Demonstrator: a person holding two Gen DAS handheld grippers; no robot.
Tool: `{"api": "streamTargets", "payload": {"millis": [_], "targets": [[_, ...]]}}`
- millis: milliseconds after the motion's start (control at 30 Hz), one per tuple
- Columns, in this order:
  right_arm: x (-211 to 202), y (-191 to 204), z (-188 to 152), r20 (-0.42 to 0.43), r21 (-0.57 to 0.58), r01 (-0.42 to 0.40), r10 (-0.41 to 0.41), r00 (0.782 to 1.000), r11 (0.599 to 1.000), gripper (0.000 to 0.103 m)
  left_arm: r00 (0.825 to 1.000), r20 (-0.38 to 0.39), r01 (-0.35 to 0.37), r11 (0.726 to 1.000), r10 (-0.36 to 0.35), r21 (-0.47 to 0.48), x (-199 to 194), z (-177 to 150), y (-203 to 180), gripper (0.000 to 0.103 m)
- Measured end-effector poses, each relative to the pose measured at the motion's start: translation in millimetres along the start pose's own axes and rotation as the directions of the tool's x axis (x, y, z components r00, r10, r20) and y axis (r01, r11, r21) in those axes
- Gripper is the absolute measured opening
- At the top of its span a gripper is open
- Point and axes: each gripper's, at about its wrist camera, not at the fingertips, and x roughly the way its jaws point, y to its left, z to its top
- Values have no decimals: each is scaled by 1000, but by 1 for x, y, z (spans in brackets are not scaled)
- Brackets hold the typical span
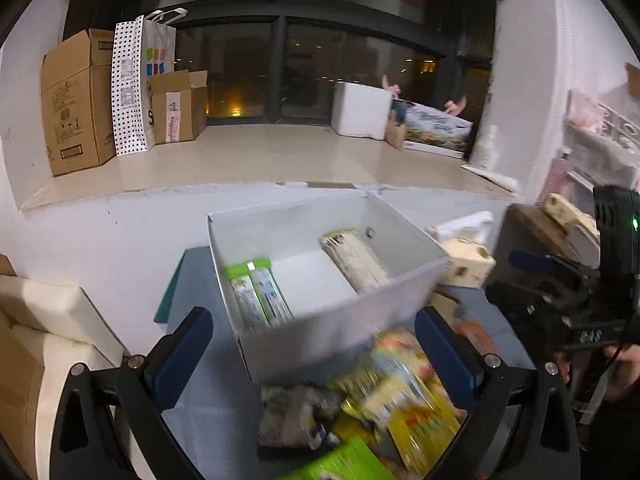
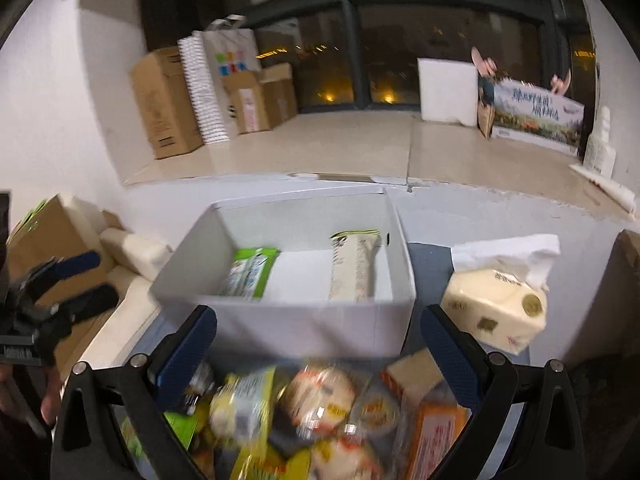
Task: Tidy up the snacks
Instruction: 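Grasp the yellow-white bag with the right gripper while the left gripper grasps the green seaweed bag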
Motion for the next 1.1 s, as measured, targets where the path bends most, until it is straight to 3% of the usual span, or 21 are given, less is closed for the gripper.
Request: {"api": "streamTargets", "payload": {"millis": [167,300,467,667,1000,1067,1100], "targets": [[-48,14,-46,74,34,-100,97,993,994,103,1000,4,20,1000,-20,20,-34,-28,-7,103],[-67,32,-80,39,3,-61,61,997,998,103,1000,-9,27,999,-27,18,-51,-52,-10,103],[-72,40,-107,23,-7,-79,79,997,997,103,998,-21,51,999,-51,9,-65,-75,-7,103],[-40,46,-107,-45,-13,-87,87,995,996,103,998,-23,62,998,-62,1,-78,-95,-2,103],[67,54,-96,-212,19,-107,109,971,994,103,997,-59,47,996,-43,79,-77,-119,-5,103],[80,53,-96,-238,36,-119,124,963,992,98,996,-72,52,995,-46,82,-75,-123,-3,103],[88,53,-96,-249,45,-132,139,958,990,91,996,-77,54,995,-48,80,-74,-125,-1,103]]}}
